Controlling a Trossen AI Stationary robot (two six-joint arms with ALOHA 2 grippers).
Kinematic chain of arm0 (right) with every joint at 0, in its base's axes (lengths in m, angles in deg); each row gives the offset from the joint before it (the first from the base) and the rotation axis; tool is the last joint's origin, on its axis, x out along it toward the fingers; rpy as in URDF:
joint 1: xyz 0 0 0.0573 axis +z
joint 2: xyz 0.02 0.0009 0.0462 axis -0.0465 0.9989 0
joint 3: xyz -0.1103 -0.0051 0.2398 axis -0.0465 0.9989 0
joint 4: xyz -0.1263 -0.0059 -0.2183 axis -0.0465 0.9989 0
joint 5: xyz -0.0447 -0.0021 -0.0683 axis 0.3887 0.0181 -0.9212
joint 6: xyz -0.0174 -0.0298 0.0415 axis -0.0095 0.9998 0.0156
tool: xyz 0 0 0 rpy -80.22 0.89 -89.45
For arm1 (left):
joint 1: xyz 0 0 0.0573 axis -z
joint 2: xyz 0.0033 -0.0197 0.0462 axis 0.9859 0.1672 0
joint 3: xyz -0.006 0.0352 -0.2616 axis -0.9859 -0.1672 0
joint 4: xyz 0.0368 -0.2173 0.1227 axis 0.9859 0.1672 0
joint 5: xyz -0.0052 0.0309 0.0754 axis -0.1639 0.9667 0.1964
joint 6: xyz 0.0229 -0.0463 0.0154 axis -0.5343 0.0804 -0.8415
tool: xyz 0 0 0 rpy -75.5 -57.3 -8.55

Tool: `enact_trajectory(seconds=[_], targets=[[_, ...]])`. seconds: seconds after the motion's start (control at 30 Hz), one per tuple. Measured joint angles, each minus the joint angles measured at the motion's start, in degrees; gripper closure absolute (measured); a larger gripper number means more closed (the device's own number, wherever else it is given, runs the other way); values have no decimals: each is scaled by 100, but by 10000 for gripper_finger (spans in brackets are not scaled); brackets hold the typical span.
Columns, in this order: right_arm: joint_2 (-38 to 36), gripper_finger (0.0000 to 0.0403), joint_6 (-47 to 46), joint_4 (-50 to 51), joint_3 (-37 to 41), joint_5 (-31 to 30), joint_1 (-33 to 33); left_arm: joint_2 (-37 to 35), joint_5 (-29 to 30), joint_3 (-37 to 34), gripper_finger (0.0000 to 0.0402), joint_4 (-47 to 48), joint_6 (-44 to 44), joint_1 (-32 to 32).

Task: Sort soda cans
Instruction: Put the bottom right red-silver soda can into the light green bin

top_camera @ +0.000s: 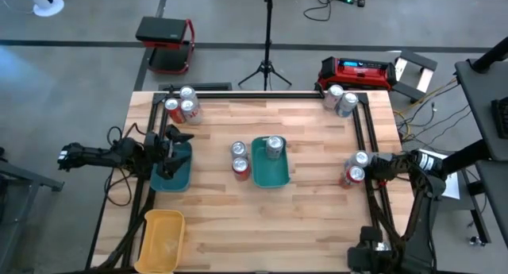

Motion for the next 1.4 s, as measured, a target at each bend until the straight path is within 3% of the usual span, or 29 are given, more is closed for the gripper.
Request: enact_trajectory(seconds=[0.67,1.03,1.4], targets=[[144,33,462,68,217,71,162,825,-2,0,47,-355,527,2],[186,42,314,-615,692,929,162,1440,-4,0,47,-1112,531,2],[188,101,658,-665,799,1122,-3,1976,223,22,47,-1643,743,7]])
